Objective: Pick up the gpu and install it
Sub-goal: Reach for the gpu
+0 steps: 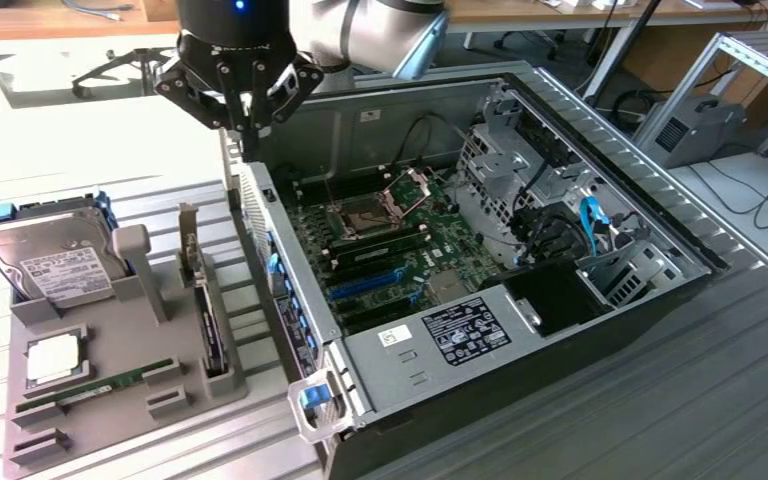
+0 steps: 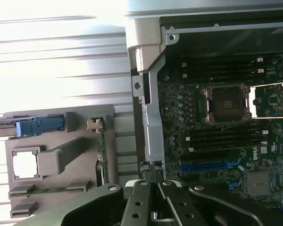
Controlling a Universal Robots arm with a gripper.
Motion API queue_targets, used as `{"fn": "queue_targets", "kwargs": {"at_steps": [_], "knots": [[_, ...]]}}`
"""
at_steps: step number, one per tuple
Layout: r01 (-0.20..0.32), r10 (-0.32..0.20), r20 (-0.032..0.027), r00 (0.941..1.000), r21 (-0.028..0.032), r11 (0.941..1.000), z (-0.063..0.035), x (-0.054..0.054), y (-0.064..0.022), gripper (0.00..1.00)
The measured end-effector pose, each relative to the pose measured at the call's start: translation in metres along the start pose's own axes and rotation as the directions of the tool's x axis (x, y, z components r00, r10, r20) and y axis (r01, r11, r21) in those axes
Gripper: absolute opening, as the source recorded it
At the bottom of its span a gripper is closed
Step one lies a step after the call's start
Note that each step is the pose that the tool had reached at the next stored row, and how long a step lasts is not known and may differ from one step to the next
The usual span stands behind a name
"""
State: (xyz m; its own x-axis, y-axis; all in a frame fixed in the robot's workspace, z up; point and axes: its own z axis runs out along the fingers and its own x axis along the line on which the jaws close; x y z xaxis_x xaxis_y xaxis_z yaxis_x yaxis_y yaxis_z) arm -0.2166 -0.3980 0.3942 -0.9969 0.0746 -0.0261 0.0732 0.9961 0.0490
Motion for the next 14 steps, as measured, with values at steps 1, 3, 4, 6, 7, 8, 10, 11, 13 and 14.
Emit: {"fn": "queue_targets", "kwargs": {"at_steps": [1, 3, 4, 6, 7, 8, 10, 11, 13, 14], "knots": [[0.0, 0.0, 0.0002, 1.0, -0.0001, 1.0, 0.0, 0.002, -0.0001, 0.11], [0.0, 0.0, 0.0004, 1.0, 0.0, 1.0, -0.0001, 0.005, -0.0003, 0.11], [0.0, 0.0, 0.0005, 1.0, -0.0001, 1.0, -0.0002, 0.006, -0.0005, 0.11], [0.0, 0.0, 0.0008, 1.0, -0.0001, 1.0, -0.0002, 0.009, -0.0007, 0.11], [0.0, 0.0, 0.0009, 1.0, -0.0001, 1.0, -0.0003, 0.01, -0.0008, 0.11], [0.0, 0.0, 0.001, 1.0, -0.0001, 1.0, -0.0003, 0.012, -0.0009, 0.11], [0.0, 0.0, 0.0011, 1.0, -0.0001, 1.0, -0.0005, 0.015, -0.0011, 0.11], [0.0, 0.0, 0.0012, 1.0, -0.0001, 1.0, -0.0005, 0.017, -0.0012, 0.11], [0.0, 0.0, 0.0013, 1.0, -0.0001, 1.0, -0.0006, 0.019, -0.0014, 0.11], [0.0, 0.0, 0.0013, 1.0, -0.0001, 1.0, -0.0006, 0.021, -0.0015, 0.11]]}}
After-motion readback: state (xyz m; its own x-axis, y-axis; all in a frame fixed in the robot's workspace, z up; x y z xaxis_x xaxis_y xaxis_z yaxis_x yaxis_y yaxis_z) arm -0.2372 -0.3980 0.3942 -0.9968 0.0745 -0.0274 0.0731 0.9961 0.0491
